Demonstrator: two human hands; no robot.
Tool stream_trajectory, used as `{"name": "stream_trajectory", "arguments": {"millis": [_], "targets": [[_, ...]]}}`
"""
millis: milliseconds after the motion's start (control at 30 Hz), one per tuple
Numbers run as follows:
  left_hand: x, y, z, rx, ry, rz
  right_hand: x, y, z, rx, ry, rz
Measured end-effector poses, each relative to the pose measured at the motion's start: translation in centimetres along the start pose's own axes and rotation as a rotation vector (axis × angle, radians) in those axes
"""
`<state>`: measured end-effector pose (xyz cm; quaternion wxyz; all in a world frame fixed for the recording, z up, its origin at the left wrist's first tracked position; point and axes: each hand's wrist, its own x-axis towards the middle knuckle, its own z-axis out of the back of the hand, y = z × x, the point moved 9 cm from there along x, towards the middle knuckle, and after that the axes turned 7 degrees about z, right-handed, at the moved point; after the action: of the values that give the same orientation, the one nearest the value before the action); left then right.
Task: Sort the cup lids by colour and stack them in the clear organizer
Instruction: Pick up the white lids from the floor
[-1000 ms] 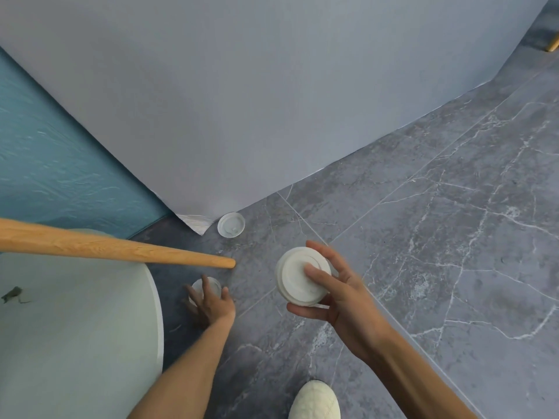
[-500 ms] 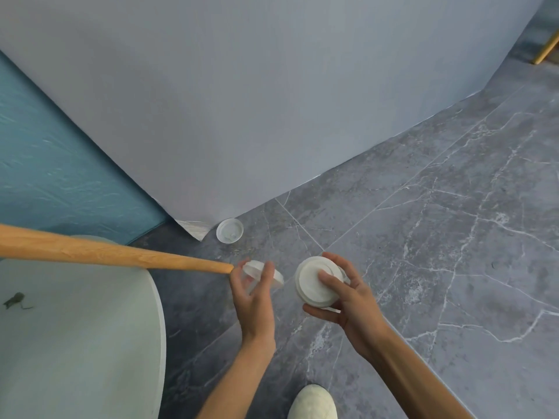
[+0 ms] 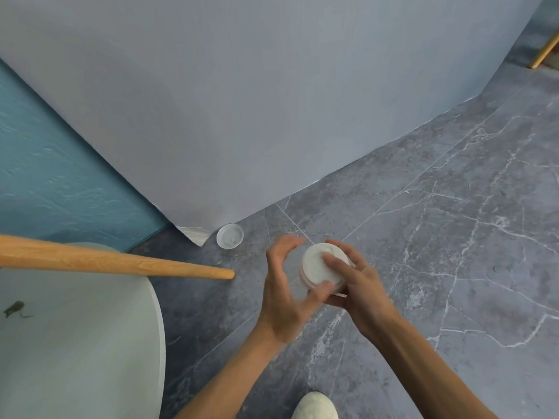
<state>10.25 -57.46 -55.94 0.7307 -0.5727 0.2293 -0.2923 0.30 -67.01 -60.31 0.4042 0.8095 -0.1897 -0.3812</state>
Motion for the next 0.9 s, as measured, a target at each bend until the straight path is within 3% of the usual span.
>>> {"name": "stream_trajectory", "arguments": {"millis": [67, 167, 300, 433, 600, 767, 900], "targets": [[1.9, 3.5, 0.6, -0.069, -0.132, 0.137, 0.3, 0.0, 0.9, -0.005, -0.032, 0.010], [5.8, 11.1, 2.6, 0.276, -0.306, 0.326, 0.3, -0.6, 1.7, -0.015, -0.030, 0.009], [9.8, 19.9, 5.3, 0.960, -0.128, 0.429, -0.1, -1.7, 2.1, 0.000, 0.002, -0.007], [11.6, 23.9, 7.4, 1.295, 0.016, 0.487, 0.0, -3.0, 1.8, -0.001, 0.036, -0.025], [12.8, 25.4, 7.2, 1.250, 0.037, 0.545, 0.8, -4.5, 1.0, 0.005, 0.050, -0.051], [12.6, 24.6, 7.5, 1.246, 0.009, 0.437, 0.9, -5.1, 0.3, 0.015, 0.061, -0.070], [10.9, 20.2, 7.1, 0.909, -0.201, 0.270, 0.3, -4.5, 0.0, 0.022, 0.055, -0.062]]}}
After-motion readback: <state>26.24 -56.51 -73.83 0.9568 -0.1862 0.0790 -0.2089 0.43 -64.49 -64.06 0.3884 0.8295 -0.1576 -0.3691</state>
